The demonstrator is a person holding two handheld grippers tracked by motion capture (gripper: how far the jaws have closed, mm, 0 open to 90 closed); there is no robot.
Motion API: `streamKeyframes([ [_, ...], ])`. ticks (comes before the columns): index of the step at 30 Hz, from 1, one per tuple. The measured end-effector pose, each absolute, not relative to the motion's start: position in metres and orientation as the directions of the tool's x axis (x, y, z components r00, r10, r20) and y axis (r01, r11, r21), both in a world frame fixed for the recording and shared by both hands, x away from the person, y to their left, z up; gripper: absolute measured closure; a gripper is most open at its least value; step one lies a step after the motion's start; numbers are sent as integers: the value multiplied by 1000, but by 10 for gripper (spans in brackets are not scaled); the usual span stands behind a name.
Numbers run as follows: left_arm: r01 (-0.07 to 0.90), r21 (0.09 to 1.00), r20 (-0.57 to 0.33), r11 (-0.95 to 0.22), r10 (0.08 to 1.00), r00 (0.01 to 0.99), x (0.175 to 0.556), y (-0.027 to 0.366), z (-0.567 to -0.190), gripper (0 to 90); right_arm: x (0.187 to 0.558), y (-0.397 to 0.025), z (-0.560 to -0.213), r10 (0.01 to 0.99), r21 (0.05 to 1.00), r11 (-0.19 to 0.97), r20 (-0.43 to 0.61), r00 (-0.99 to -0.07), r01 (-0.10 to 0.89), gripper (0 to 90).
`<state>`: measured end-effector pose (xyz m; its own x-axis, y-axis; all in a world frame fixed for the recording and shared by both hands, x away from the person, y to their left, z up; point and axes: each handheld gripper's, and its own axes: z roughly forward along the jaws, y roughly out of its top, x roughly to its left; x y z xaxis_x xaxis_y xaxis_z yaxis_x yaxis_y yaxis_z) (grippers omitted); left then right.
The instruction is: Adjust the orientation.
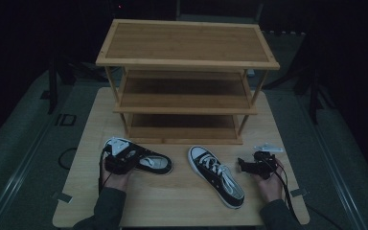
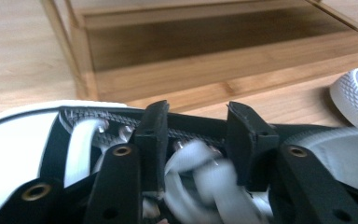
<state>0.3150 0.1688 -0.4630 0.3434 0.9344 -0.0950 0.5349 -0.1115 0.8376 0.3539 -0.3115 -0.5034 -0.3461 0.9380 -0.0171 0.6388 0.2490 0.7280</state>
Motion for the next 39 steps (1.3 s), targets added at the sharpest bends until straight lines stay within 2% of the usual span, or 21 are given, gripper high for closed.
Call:
streamKeyframes([
  [6,539,839,-135,-67,936,326,316,173,-463,590,354,-312,-503,938,728,249,-17,-346,639,110],
  [9,528,849,-160,-19,943,292,312,177,-460,487,354,-312,-503,938,728,249,-17,-346,639,110],
  [13,507,861,-181,26,949,260,303,182,-452,447,354,-312,-503,938,728,249,-17,-346,639,110],
  [24,519,854,-131,-26,956,264,293,159,-455,355,354,-312,-503,938,728,249,-17,-346,639,110],
  [26,562,827,-123,-31,964,235,293,152,-461,360,354,-312,-503,938,728,249,-17,-346,639,110],
  [29,591,807,-173,-2,955,239,292,154,-463,458,354,-312,-503,938,728,249,-17,-346,639,110],
  [32,600,800,-179,-8,951,252,289,155,-461,657,354,-312,-503,938,728,249,-17,-346,639,110],
  [34,613,790,-187,-12,948,259,288,157,-460,734,354,-312,-503,938,728,249,-17,-346,639,110],
  [39,629,777,-206,-18,937,281,281,164,-457,825,354,-312,-503,938,728,249,-17,-346,639,110],
])
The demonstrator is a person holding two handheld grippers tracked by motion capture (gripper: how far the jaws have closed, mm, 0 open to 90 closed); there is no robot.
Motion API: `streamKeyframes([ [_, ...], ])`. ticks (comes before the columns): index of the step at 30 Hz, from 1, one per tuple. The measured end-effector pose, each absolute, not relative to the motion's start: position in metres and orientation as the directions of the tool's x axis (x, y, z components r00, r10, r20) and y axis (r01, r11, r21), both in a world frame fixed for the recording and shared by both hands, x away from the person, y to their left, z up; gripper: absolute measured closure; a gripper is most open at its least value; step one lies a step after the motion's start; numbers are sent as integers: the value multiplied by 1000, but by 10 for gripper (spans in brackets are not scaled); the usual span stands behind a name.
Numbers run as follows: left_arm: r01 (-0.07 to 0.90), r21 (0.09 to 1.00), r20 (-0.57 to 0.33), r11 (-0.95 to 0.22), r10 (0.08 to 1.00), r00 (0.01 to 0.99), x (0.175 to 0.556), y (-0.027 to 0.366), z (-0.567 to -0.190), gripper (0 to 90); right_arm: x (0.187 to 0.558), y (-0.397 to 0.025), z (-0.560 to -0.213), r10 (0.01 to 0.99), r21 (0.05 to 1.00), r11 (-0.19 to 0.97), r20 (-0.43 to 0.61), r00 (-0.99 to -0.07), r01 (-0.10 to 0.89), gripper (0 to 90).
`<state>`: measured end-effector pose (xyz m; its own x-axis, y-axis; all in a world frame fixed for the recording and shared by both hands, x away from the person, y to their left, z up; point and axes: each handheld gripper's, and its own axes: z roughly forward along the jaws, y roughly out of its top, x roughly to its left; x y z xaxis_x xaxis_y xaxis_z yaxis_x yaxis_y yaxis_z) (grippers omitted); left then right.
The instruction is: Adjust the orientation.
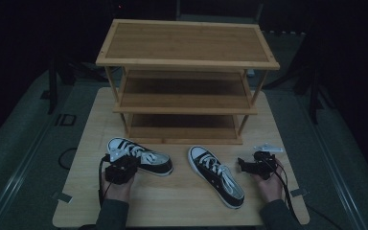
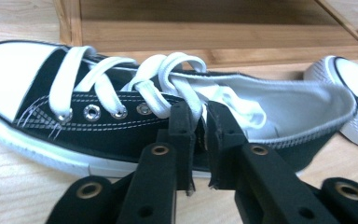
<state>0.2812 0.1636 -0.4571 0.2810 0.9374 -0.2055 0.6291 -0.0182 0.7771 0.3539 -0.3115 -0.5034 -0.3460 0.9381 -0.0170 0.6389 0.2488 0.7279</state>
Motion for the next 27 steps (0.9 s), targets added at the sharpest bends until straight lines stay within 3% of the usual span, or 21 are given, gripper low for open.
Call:
streamKeyframes([
  [12,623,782,-191,-4,950,246,245,195,-452,859,354,-311,-503,938,728,248,-16,-346,639,110],
  [16,631,775,-190,-23,945,267,245,194,-453,731,354,-311,-503,938,728,248,-16,-345,639,110],
  [19,644,763,-176,-50,943,283,246,190,-456,692,354,-311,-503,939,728,247,-16,-345,639,110],
  [27,682,728,-160,-67,951,264,253,188,-466,759,354,-311,-503,938,728,249,-17,-346,639,110],
])
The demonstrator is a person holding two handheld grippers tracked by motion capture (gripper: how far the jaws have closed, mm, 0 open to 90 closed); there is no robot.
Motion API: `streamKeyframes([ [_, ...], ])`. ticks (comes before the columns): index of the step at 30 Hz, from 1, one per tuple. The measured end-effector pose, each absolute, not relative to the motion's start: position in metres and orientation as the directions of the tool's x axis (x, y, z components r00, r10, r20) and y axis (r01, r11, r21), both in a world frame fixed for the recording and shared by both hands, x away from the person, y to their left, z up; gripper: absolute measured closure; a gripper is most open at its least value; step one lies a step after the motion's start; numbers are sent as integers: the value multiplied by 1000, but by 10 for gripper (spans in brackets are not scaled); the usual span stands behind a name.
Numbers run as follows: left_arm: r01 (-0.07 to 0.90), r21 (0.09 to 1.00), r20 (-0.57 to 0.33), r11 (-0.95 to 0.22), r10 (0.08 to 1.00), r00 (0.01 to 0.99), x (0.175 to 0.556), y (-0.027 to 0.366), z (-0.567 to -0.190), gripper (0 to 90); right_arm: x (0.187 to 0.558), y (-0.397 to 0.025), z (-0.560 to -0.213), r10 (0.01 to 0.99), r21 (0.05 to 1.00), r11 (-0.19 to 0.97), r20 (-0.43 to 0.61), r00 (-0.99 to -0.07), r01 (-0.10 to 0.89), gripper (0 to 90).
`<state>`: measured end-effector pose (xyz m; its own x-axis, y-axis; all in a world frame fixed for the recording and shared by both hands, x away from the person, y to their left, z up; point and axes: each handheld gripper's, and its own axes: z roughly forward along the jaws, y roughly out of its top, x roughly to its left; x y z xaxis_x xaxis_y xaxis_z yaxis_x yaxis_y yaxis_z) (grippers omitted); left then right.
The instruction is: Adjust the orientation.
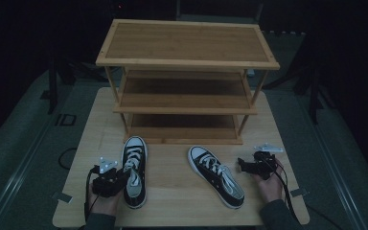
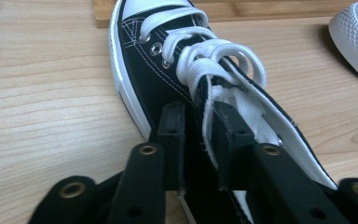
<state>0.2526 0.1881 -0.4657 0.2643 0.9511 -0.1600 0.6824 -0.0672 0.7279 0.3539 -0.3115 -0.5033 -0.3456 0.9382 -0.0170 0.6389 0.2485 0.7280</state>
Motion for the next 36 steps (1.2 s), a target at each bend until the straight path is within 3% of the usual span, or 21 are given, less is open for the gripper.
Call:
streamKeyframes([
  [4,681,729,-155,-74,951,269,255,185,-466,845,354,-311,-503,938,728,249,-17,-346,639,110],
  [8,669,742,-175,-43,951,255,254,188,-465,876,354,-311,-503,938,728,249,-17,-346,639,110],
  [27,634,772,-271,52,929,254,253,196,-456,882,354,-311,-503,938,728,248,-17,-346,639,110],
  [36,611,790,-271,53,924,271,253,195,-446,881,354,-311,-503,938,728,248,-17,-346,639,110],
])
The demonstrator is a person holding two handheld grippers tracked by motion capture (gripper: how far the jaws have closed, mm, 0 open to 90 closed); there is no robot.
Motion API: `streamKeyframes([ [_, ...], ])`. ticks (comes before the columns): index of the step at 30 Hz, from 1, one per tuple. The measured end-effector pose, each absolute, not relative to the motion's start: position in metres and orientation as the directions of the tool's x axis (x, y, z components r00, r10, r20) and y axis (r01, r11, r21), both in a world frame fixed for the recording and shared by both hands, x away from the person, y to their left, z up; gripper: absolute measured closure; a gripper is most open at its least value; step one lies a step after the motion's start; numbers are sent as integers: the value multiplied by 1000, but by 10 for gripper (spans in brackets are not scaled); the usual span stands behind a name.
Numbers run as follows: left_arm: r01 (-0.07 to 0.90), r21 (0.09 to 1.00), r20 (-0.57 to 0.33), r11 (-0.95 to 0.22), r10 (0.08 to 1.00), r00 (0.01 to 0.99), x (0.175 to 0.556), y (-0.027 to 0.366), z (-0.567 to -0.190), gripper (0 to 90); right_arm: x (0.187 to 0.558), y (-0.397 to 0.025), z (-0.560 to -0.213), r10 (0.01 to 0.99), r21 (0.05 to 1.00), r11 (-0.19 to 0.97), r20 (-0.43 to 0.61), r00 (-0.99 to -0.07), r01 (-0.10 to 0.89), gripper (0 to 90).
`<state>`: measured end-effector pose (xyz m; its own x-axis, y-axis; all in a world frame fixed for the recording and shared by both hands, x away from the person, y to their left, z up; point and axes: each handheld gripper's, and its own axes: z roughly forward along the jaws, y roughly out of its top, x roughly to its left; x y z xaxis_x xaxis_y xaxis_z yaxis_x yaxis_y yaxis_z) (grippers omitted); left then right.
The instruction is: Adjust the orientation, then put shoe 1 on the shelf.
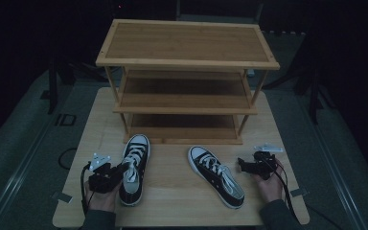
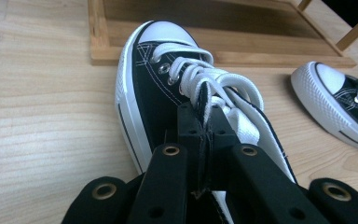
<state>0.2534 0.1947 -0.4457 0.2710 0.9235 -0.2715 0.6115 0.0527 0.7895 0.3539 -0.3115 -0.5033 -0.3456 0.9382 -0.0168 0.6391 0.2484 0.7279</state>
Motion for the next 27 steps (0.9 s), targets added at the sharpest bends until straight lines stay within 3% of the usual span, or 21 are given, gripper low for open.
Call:
streamKeyframes([
  [27,574,817,-306,53,883,355,250,186,-411,879,354,-311,-503,938,728,247,-16,-345,639,110],
])
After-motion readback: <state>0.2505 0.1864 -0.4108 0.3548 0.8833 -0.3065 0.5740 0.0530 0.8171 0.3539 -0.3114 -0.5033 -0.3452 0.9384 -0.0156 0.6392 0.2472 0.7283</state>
